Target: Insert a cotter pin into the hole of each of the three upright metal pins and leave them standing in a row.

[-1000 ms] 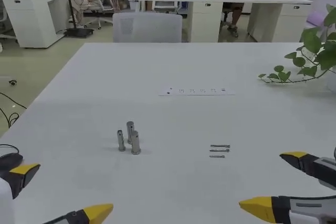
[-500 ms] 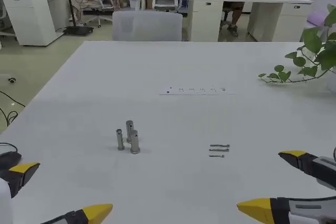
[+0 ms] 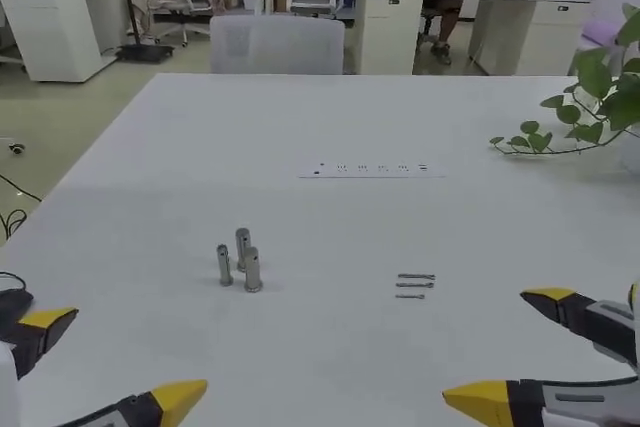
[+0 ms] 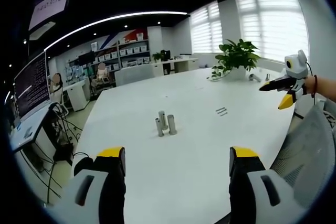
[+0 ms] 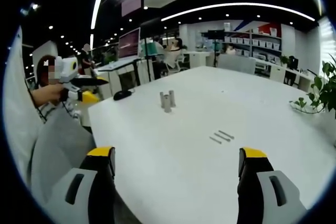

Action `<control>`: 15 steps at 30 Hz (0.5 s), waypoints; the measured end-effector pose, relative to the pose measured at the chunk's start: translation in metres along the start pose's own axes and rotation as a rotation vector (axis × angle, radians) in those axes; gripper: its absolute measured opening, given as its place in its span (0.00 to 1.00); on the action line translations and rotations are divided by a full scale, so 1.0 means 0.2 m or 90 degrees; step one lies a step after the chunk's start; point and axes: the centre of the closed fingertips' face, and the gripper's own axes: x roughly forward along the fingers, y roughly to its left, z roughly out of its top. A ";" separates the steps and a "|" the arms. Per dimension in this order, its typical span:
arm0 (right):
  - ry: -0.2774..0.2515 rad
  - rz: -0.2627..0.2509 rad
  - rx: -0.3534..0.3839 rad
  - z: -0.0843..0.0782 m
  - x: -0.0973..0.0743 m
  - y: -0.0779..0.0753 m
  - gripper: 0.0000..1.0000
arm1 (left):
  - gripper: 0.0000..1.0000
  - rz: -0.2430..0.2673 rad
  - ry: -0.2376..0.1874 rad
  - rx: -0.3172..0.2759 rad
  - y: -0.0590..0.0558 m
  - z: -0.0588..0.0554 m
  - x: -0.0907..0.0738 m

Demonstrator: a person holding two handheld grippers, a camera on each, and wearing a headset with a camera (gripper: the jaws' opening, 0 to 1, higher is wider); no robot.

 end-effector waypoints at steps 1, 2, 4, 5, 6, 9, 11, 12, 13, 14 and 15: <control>-0.001 0.000 0.000 0.00 0.00 0.00 0.99 | 0.79 0.001 -0.001 0.001 0.00 0.00 0.01; -0.004 0.001 0.000 0.01 0.00 0.00 0.98 | 0.78 0.003 -0.002 0.002 0.01 0.01 0.01; -0.009 0.001 0.000 0.02 0.00 0.00 0.98 | 0.74 0.007 -0.011 -0.003 0.03 0.02 0.03; -0.009 0.002 0.000 0.02 0.00 0.00 0.98 | 0.73 0.008 -0.014 -0.005 0.03 0.03 0.03; -0.010 0.002 0.001 0.03 0.00 0.00 0.97 | 0.72 0.009 -0.020 -0.011 0.04 0.04 0.04; -0.011 0.006 -0.002 0.03 0.01 0.00 0.96 | 0.68 0.011 -0.032 -0.014 0.06 0.06 0.07; -0.011 0.010 -0.002 0.04 0.01 0.00 0.95 | 0.65 0.011 -0.034 -0.015 0.08 0.07 0.09; -0.011 0.010 -0.003 0.04 0.01 0.00 0.95 | 0.64 0.010 -0.034 -0.017 0.08 0.07 0.10; -0.011 0.011 -0.003 0.05 0.01 0.00 0.95 | 0.63 0.009 -0.033 -0.018 0.09 0.08 0.11; -0.011 0.012 -0.004 0.05 0.01 0.01 0.94 | 0.62 0.009 -0.033 -0.018 0.09 0.08 0.12; -0.012 0.013 -0.003 0.05 0.02 0.01 0.94 | 0.60 0.009 -0.029 -0.014 0.10 0.08 0.14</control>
